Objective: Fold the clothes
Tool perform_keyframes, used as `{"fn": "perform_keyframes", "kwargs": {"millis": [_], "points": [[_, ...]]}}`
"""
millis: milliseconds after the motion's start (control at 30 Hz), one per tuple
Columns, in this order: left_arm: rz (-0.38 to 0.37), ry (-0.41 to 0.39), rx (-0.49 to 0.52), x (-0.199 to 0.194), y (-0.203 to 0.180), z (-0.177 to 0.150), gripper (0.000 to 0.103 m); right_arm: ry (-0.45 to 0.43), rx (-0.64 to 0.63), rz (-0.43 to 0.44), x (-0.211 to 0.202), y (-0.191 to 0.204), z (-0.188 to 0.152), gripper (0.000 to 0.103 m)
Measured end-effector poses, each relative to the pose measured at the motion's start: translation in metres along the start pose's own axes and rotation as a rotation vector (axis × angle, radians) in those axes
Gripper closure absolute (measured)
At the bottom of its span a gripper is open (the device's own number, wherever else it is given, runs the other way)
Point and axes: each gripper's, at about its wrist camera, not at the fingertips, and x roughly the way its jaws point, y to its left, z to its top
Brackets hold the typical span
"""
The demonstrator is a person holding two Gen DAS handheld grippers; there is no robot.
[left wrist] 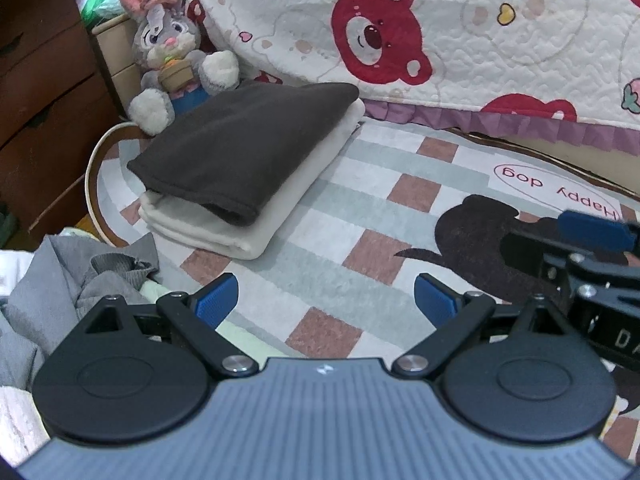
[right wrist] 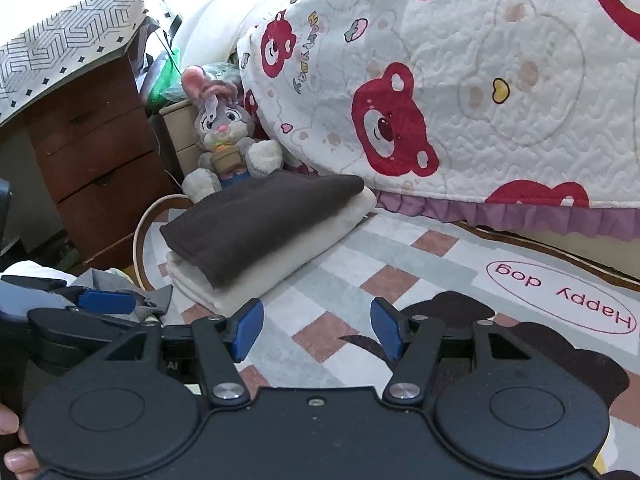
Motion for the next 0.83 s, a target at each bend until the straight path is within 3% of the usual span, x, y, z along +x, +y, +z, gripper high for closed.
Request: {"fn": "perform_keyframes", "kwargs": {"millis": [833], "points": [[-0.003,0.032,-0.019,0.0057,0.0076,-0.0008,0.007,0.032,-0.003,0.008,0.0064,0.0061,-0.0033,0.038]]}}
